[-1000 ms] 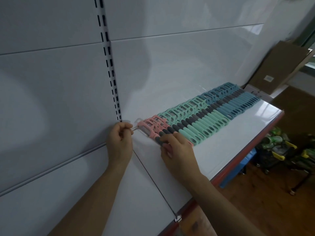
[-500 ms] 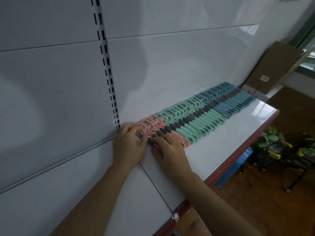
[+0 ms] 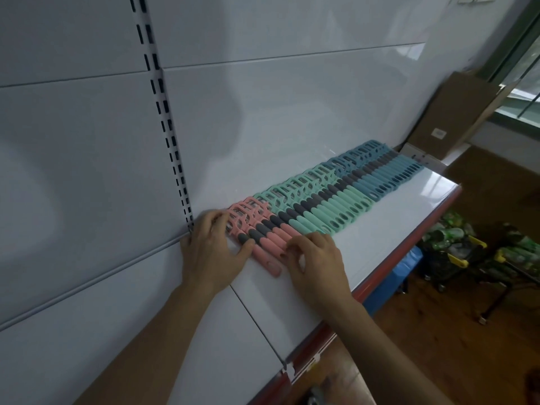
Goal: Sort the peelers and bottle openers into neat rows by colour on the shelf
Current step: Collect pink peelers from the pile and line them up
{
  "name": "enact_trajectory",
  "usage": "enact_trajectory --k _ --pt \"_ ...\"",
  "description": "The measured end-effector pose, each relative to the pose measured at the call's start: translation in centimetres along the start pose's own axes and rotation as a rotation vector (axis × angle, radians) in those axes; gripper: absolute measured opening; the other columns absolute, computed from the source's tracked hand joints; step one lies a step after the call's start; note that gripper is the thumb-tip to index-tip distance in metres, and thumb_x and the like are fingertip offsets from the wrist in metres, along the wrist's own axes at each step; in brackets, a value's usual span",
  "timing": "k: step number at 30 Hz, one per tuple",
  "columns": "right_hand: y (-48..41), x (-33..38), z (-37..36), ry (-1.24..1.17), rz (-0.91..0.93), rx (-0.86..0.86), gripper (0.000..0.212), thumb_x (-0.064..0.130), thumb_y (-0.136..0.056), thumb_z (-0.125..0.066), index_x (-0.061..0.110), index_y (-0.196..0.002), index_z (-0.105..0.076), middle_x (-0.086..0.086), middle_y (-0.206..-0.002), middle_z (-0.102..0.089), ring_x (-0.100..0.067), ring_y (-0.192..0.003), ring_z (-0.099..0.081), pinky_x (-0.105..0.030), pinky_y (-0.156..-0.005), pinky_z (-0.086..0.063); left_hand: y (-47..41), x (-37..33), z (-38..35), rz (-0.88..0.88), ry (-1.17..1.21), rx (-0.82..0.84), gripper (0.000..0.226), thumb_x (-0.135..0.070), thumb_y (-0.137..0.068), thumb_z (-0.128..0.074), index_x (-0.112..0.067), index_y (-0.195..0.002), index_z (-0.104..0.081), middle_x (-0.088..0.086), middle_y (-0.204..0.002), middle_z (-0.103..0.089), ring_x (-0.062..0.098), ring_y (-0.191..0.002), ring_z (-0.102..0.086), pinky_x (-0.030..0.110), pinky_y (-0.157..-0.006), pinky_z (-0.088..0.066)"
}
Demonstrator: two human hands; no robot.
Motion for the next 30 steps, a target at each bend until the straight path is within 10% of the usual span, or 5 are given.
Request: enact_trajectory --k 30 --pt "0.7 4.4 4.1 0.065 0.311 0.223 0.034 0.039 -0.104 -0.042 0.018 -0.115 -0.066 -0.006 -0.110 -0.066 -0.029 -0.101 -0.058 -0.041 -0.084 -0.052 10.1 2.4 8.7 0.132 -0.356 0.261 0.077 -0.061 -0.101 -0.029 -0.011 -0.160 -0.026 0.008 -0.168 -0.022 0.022 -0.155 -0.020 0.042 -0.123 -0.022"
Point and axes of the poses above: each hand's wrist, its own y-axis away from the middle knuckle, its own z-axis out of the back of the hand, x = y × z, the point moved 3 cm from there along -y, towards the middle knuckle
